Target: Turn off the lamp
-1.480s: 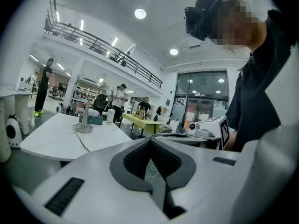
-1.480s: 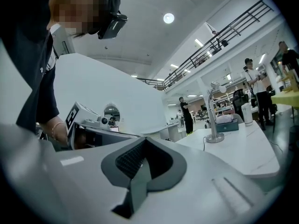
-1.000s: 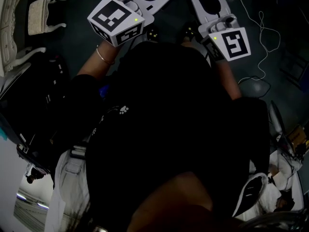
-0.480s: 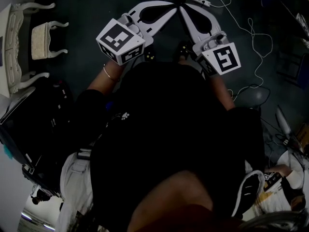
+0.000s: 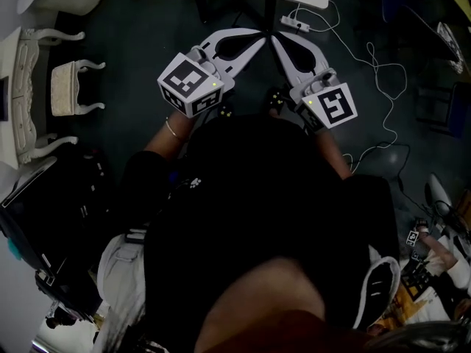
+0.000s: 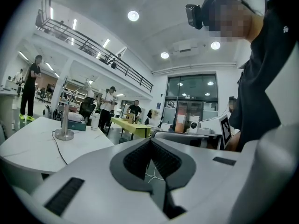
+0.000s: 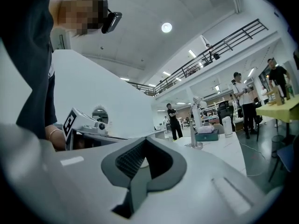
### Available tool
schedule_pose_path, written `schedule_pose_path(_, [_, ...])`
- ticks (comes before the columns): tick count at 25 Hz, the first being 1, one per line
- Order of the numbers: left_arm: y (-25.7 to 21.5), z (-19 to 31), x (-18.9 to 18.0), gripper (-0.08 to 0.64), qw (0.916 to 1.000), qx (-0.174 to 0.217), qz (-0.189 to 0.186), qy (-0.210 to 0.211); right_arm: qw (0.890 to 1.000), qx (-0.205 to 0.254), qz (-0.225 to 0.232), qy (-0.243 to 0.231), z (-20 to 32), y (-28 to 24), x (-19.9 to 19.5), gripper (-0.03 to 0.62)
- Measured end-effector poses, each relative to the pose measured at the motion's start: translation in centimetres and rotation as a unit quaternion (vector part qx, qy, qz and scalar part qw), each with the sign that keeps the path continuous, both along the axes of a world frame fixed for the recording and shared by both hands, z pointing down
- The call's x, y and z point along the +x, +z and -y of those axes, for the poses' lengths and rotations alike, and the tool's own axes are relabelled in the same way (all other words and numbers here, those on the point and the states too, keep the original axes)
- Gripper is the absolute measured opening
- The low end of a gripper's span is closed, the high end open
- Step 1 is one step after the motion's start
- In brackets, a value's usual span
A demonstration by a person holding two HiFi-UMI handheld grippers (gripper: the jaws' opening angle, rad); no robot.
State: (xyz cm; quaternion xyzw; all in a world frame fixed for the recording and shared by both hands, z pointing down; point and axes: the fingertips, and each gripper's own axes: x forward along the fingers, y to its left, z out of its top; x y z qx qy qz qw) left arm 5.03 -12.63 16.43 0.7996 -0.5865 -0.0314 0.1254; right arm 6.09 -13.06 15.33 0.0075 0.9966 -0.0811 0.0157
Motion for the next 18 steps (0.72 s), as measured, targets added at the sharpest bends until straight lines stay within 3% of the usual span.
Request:
schedule_pose_path(7, [-0.1, -0.5, -0.9, 0.006, 1.0, 0.005, 0.004, -0.004, 1.0, 0.005, 0.003, 0.0, -0.4, -0.1, -0.8, 0.0])
schedule_pose_path(12, [0.2, 3.3, -0.7, 0.006, 0.9999, 0.0, 0.005, -0.014, 1.0, 0.0, 0.004, -0.004, 3.7, 0.2, -0.5, 0.0])
schedule_pose_path(18, [0.6, 3.7, -1.3, 0.008, 0.9997, -0.004, 0.002, -0.025, 1.0, 0.004, 0.0, -0.018, 4.0, 0.4, -1.1, 0.0])
